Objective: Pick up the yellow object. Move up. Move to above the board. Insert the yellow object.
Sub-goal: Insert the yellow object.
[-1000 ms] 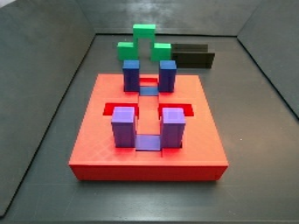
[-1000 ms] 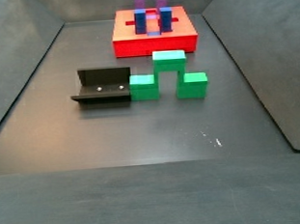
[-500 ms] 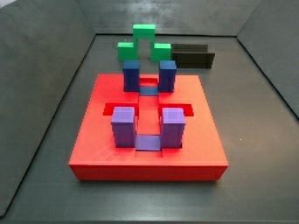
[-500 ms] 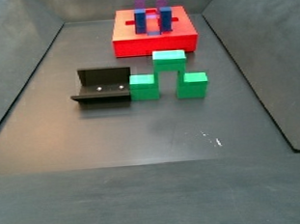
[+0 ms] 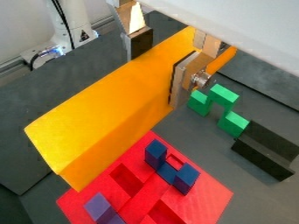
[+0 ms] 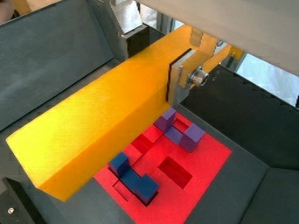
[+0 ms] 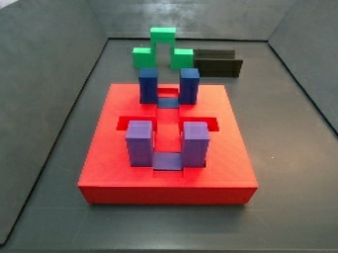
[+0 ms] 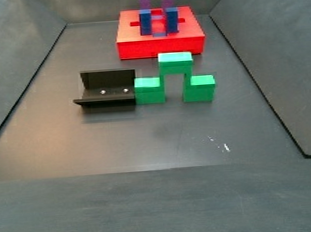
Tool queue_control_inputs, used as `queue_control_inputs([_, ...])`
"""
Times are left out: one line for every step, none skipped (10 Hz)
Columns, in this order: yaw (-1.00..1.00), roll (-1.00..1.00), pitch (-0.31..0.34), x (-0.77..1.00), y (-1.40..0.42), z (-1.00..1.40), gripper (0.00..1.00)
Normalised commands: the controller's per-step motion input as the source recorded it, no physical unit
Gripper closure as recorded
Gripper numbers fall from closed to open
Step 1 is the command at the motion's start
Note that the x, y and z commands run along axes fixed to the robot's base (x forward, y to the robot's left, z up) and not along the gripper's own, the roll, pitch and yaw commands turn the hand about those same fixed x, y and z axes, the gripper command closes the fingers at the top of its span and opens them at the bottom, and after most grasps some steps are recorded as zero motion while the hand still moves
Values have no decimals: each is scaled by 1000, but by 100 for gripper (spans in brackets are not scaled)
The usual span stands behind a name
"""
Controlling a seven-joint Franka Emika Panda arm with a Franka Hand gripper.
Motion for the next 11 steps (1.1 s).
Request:
queue_control_inputs([-29,0,0,214,-23,-283,100])
queue_control_inputs([-23,-24,0,486,-57,-229,100])
queue_control_inputs([-11,0,146,829,-163,0,100])
queue_control_inputs([0,9,153,720,-194,0,100])
queue_control_inputs([0,0,80,526,-200,-57,100])
queue_control_inputs([0,0,4,377,-200,-220,100])
queue_control_inputs([0,41,-11,180,-197,-457,100])
queue_control_inputs([0,93,-41,80,-180,-554,100])
queue_control_inputs([0,167,-33,0,-157,-594,100])
queue_control_inputs([3,237,-14,0,-134,-597,100])
queue_control_inputs([26,254,-14,0,-137,-617,100])
